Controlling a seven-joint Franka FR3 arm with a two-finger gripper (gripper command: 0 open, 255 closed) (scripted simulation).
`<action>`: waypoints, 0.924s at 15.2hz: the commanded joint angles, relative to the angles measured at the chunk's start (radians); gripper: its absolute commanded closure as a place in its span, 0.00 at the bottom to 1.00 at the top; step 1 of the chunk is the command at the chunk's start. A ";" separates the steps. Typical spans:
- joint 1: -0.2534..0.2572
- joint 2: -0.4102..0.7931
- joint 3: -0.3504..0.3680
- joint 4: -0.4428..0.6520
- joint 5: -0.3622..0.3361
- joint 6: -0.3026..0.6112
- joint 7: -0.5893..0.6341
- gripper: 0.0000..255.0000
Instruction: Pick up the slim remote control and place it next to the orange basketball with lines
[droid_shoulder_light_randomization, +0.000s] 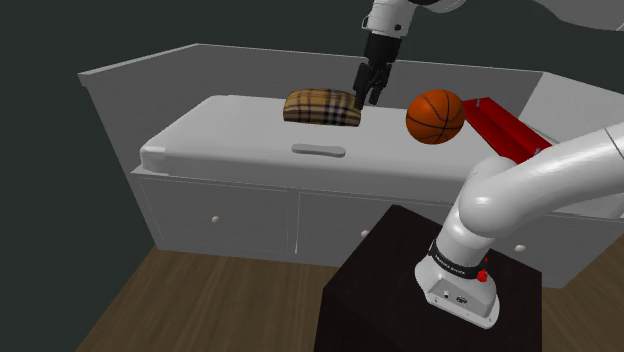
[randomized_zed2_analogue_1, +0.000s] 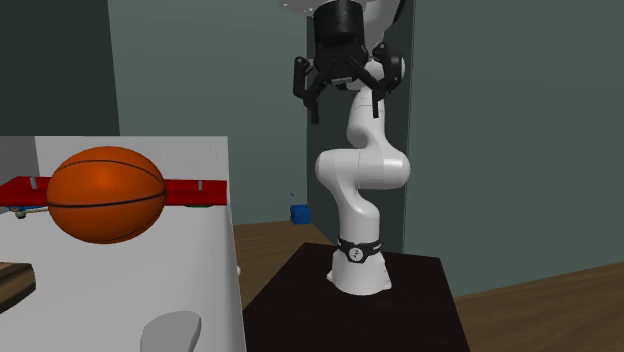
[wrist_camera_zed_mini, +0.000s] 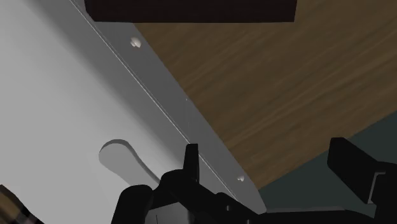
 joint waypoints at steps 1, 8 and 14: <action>0.000 0.000 0.000 0.000 0.000 0.000 0.000 0.00; 0.007 0.169 -0.086 -0.030 -0.067 0.177 -0.199 0.00; 0.017 0.358 -0.152 0.002 -0.098 0.322 -0.362 0.00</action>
